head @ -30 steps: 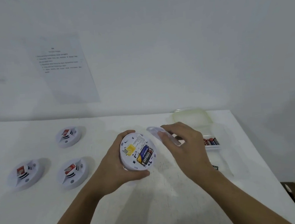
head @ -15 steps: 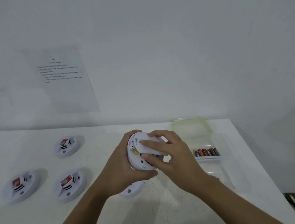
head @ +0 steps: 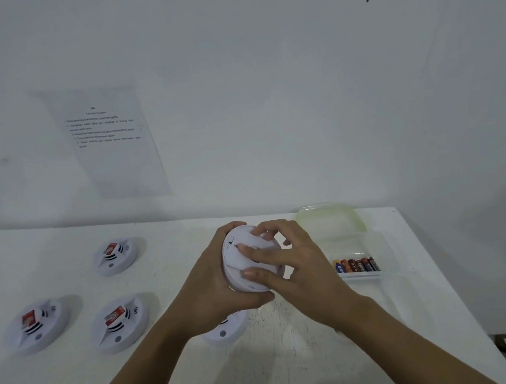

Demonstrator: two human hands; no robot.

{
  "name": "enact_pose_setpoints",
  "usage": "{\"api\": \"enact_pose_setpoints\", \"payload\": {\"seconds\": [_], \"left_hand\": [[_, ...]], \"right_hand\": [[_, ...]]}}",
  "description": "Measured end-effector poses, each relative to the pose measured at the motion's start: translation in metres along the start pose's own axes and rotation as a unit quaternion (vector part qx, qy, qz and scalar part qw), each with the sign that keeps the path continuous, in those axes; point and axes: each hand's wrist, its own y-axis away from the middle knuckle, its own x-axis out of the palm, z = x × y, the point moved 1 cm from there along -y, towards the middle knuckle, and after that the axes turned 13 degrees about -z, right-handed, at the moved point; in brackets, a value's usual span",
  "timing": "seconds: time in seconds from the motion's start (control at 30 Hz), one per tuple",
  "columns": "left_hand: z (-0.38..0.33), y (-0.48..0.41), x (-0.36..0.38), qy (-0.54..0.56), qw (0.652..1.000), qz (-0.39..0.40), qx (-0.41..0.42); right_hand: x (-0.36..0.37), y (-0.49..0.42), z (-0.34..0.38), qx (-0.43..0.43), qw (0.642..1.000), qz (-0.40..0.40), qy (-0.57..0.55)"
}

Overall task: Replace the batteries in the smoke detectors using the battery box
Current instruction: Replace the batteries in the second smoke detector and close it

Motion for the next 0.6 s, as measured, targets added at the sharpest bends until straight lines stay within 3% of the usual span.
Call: {"api": "enact_pose_setpoints", "payload": {"seconds": [0.13,0.4,0.6], "left_hand": [[-0.007,0.002,-0.001,-0.035,0.999,0.016,0.004],[-0.015,-0.001,-0.001,-0.013,0.999,0.016,0.034],[-0.020,-0.003,-0.003,0.001,0.999,0.009,0.039]], "right_hand": [[-0.009,-0.004,0.002,-0.024,1.000,0.015,0.003],[-0.009,-0.004,0.002,-0.005,0.992,-0.099,-0.082],[-0.014,-0.010,0.004,0.008,0.996,-0.049,-0.076]]}}
